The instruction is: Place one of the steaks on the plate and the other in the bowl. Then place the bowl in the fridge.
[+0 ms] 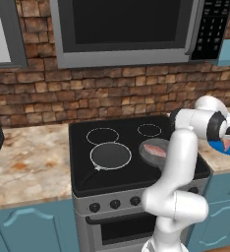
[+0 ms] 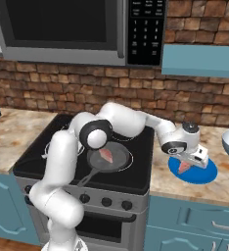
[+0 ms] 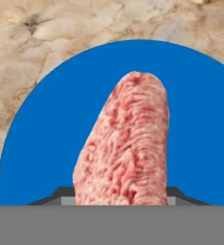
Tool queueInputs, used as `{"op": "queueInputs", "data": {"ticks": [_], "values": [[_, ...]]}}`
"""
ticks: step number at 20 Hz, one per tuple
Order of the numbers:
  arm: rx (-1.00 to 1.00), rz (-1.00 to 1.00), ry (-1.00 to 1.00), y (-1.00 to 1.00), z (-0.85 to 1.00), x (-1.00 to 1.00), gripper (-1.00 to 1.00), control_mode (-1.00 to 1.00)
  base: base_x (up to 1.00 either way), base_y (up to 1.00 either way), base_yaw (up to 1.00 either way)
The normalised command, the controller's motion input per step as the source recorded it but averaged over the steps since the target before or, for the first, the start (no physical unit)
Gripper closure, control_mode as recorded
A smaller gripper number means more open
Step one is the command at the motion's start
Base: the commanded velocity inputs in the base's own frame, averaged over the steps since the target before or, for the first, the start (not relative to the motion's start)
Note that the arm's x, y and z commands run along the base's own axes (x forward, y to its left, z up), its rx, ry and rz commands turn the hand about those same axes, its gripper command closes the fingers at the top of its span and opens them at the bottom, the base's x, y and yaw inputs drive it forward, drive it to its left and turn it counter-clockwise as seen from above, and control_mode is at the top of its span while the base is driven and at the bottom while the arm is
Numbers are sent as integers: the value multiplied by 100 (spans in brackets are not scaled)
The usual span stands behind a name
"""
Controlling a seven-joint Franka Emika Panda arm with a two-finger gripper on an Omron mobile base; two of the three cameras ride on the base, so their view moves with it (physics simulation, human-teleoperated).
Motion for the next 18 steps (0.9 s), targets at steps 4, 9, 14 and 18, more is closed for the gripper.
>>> {"op": "queueInputs", "data": {"ticks": [4, 9, 14, 18], "values": [[2, 0, 6, -26, -10, 35, 100, -100, 0, 0, 0], [-4, 0, 0, 2, -72, 5, -100, -100, 0, 0, 0], [0, -3, 0, 0, -23, -3, -100, -100, 0, 0, 0], [0, -1, 0, 4, 27, -12, -100, -100, 0, 0, 0]]}}
